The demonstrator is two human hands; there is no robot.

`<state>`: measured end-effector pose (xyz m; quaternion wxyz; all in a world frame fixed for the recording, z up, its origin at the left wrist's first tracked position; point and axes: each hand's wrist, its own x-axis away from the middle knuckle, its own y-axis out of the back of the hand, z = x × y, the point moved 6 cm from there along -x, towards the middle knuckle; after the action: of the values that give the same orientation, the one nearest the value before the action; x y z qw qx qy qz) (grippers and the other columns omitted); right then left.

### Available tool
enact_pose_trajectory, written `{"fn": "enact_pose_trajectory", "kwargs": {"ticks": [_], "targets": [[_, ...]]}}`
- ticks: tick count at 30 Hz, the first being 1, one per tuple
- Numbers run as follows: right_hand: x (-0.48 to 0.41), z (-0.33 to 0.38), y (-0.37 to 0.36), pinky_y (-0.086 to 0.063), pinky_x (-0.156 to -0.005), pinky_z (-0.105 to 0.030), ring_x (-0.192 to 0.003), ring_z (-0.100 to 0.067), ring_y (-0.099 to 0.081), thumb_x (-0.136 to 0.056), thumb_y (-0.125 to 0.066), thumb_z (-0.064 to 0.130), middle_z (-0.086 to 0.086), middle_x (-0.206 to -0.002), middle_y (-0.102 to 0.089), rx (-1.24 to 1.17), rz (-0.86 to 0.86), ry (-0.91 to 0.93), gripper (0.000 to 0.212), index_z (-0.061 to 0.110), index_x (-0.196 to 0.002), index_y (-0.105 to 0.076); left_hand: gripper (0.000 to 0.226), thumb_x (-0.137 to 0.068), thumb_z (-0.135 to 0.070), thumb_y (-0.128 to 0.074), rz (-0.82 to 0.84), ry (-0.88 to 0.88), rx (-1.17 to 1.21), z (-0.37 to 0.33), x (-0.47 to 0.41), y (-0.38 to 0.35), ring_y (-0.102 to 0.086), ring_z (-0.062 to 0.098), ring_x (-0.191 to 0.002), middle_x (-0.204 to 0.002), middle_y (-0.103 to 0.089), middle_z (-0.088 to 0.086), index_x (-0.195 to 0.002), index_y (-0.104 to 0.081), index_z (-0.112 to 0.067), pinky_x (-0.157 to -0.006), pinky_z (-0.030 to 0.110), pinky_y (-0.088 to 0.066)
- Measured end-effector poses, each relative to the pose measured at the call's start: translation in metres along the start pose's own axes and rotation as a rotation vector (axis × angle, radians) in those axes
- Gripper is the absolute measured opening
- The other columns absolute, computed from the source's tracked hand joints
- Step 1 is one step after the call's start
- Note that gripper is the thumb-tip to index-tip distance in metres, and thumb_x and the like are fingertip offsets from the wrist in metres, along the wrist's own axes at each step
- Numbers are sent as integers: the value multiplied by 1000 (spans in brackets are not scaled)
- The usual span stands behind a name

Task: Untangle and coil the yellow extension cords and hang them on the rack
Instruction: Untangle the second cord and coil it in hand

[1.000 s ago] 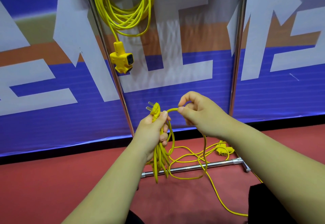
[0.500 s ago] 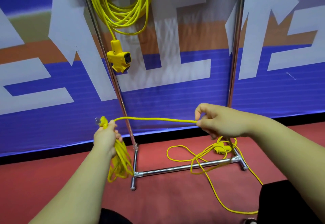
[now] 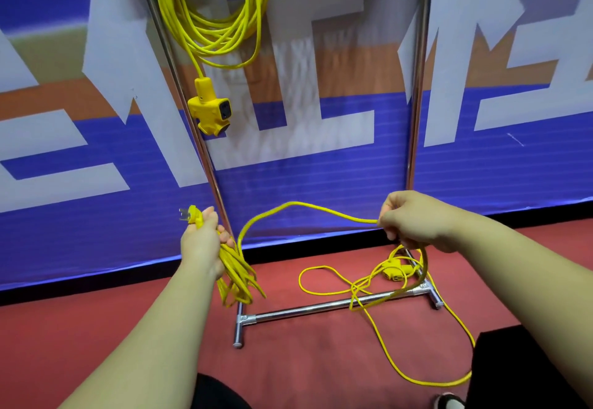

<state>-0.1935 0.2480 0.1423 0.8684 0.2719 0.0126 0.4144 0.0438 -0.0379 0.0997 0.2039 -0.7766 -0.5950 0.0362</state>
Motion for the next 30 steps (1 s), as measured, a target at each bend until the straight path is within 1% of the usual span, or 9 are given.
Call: {"fn": "enact_pose_trajectory", "kwargs": {"ticks": [5,8,12,15,17,19,22,25,30], "targets": [[-7,-18,2,-43,-48,-25,-45,-22,-45,-89,-51,3,-16,-65,-59,-34,-54,-155,10,2,-80,-57,25,-105,-21,-50,276,-72,-16,-25,30,-32,-33,7,-43,-66,-44,-2,-127,-60,-18,-42,21,-35],[-10,-24,-4,-42,-41,-20,-39,-20,-45,-90,-44,-2,-12,-53,-58,-19,-65,-218,20,-3,-76,-58,22,-105,-21,-49,428,-79,7,-38,56,-46,-33,6,-42,-66,-44,-2,-124,-61,-18,-40,21,-36],[-20,-26,-12,-39,-38,-17,-35,-18,-48,-93,-37,-6,-17,-60,-59,-34,-87,-235,25,-4,-82,-59,26,-101,-24,-51,606,-51,18,-45,90,-62,-32,3,-39,-65,-42,-2,-123,-62,-18,-39,19,-34],[-32,-24,-20,-44,-41,-19,-34,-13,-53,-97,-40,-5,-15,-62,-58,-179,-95,-229,24,0,-81,-58,35,-93,-27,-55,712,11,17,-44,106,-69,-31,2,-38,-66,-39,-1,-126,-63,-20,-38,17,-33],[-39,-19,-25,-55,-54,-25,-48,-13,-60,-97,-45,0,-12,-70,-65,-304,-110,-190,20,2,-86,-61,35,-92,-26,-54,761,61,1,-38,113,-72,-30,2,-37,-66,-38,-1,-125,-64,-21,-36,17,-32],[-42,-7,-27,-56,-64,-29,-58,-14,-61,-97,-51,2,-10,-79,-69,-401,-121,-108,12,5,-93,-62,36,-93,-26,-53,790,117,-15,-30,118,-75,-30,2,-37,-67,-39,0,-127,-64,-22,-36,17,-32],[-37,24,-31,-53,-65,-28,-59,-12,-58,-96,-55,3,-8,-81,-71,-566,-121,48,15,1,-108,-64,44,-92,-32,-52,813,189,-33,-18,125,-79,-32,4,-37,-67,-42,2,-136,-60,-26,-36,18,-32],[-16,62,-38,-54,-63,-25,-55,-10,-54,-96,-54,2,-5,-76,-70,-658,-37,197,16,3,-106,-67,48,-91,-44,-52,807,223,-20,-13,127,-82,-32,5,-38,-68,-43,2,-138,-58,-37,-38,19,-33],[22,103,-53,-47,-60,-23,-54,-10,-50,-94,-54,-3,-5,-73,-67,-509,230,414,20,7,-98,-71,46,-96,-58,-44,707,223,76,-15,117,-80,-34,7,-39,-67,-44,3,-135,-58,-37,-41,20,-33]]}}
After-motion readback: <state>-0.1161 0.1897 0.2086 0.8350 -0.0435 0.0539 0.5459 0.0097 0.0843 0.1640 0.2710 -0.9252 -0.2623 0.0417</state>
